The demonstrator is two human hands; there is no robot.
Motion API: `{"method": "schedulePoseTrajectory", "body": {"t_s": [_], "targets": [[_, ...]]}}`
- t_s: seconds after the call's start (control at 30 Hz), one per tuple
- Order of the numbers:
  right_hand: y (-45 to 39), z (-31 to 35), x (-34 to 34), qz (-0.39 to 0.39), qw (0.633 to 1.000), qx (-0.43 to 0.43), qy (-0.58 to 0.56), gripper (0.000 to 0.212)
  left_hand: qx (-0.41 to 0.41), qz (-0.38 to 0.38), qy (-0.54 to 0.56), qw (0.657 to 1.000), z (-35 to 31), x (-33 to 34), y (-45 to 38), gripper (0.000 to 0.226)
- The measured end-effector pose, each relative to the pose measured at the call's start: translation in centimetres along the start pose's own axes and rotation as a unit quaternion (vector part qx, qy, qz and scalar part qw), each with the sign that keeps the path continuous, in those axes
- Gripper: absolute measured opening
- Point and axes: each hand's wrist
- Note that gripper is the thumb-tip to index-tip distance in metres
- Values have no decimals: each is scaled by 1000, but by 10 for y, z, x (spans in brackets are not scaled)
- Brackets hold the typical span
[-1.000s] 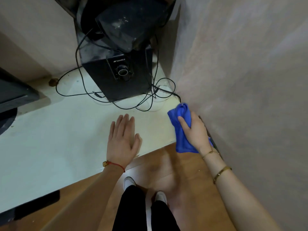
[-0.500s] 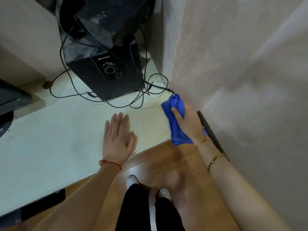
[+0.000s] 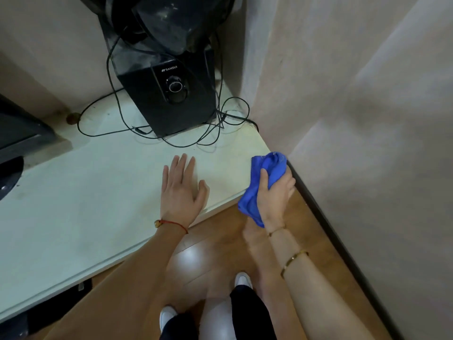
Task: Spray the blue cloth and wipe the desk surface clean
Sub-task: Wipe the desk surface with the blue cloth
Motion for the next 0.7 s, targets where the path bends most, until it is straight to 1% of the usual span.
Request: {"method": "schedulePoseTrajectory", "body": {"t_s": [0.1, 0.2, 0.27, 0.4, 0.5, 0.7], "targets": [[15, 16, 11, -59, 997, 41, -42, 66, 44, 36, -18, 998, 10, -6, 3, 62], [36, 31, 24, -90, 993, 66, -46, 66, 91, 63, -42, 993, 40, -25, 20, 59], [65, 42, 37, -87, 992, 74, -44, 66, 99, 71, -46, 991, 66, -45, 37, 58], [131, 56, 76, -52, 993, 97, -43, 70, 107, 77, -59, 989, 114, -78, 72, 59], [168, 65, 97, -34, 994, 97, -33, 73, 110, 77, -67, 989, 143, -94, 91, 59], [168, 72, 103, -54, 991, 118, 21, 69, 113, 89, -98, 985, 186, -117, 109, 60]]}}
Point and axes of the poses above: each hand's wrist, its own y-axis away from the middle knuckle, its own x-axis out of the palm, z = x × y, and after that the axes turned 3 degrees about y, right-handed
